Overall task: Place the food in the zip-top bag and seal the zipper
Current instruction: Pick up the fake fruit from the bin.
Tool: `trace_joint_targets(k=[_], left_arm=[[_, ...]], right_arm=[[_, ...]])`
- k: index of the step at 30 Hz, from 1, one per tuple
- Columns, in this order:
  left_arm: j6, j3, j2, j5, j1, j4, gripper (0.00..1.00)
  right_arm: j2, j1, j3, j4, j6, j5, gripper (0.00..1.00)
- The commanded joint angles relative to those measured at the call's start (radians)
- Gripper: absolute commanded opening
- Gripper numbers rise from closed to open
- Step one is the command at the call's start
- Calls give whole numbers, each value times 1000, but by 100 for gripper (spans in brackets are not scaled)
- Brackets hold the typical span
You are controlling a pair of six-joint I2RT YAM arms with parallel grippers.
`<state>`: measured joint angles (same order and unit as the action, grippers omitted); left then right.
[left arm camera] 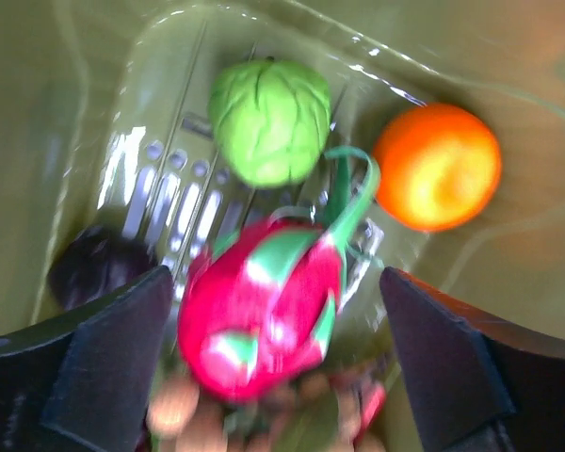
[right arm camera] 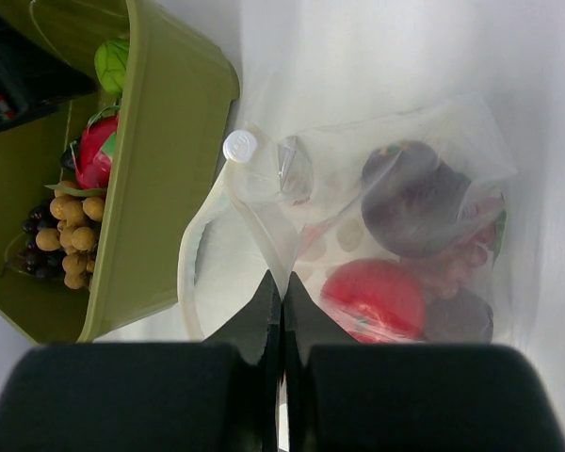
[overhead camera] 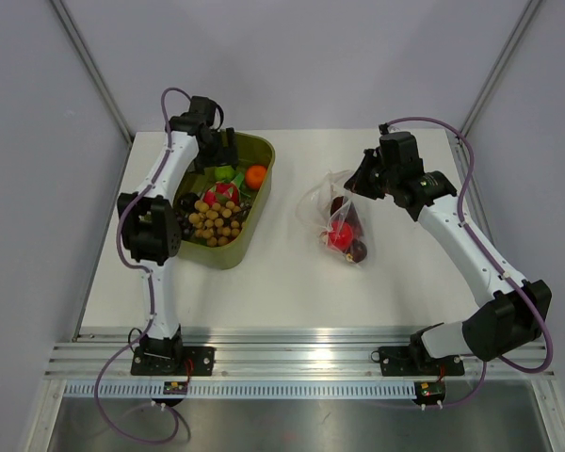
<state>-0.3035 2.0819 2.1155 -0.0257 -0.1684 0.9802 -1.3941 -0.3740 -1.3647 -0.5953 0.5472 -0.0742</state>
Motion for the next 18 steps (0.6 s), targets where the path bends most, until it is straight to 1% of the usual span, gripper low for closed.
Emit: trace_joint_targets(k=[1,2,5,8,11,15,18], left_arm=[[20,96,69,14,0,-38,98],[21,134,87,3,0,-34,98],[29,167,155,-3,0,-46,98],[29,162,192,-23,0,-66,99],[27,165,221,3,0,-75,98],[11,171,250,12,0,-87,91],[6,173,259,18,0,-92,81]], right_arm=[[29,-5,-13,46,5,-22,0],[30,-5,-13,46,3,-21,0],[27,-6,-16,40,-1,-16,0],[24,-5,-20,35,-4,-12,0],[21,-5,-20,37,-7,-10,0],[15,-5,-25,37,-6,-12,0],[15,-5,-25,35,-6,-10,0]])
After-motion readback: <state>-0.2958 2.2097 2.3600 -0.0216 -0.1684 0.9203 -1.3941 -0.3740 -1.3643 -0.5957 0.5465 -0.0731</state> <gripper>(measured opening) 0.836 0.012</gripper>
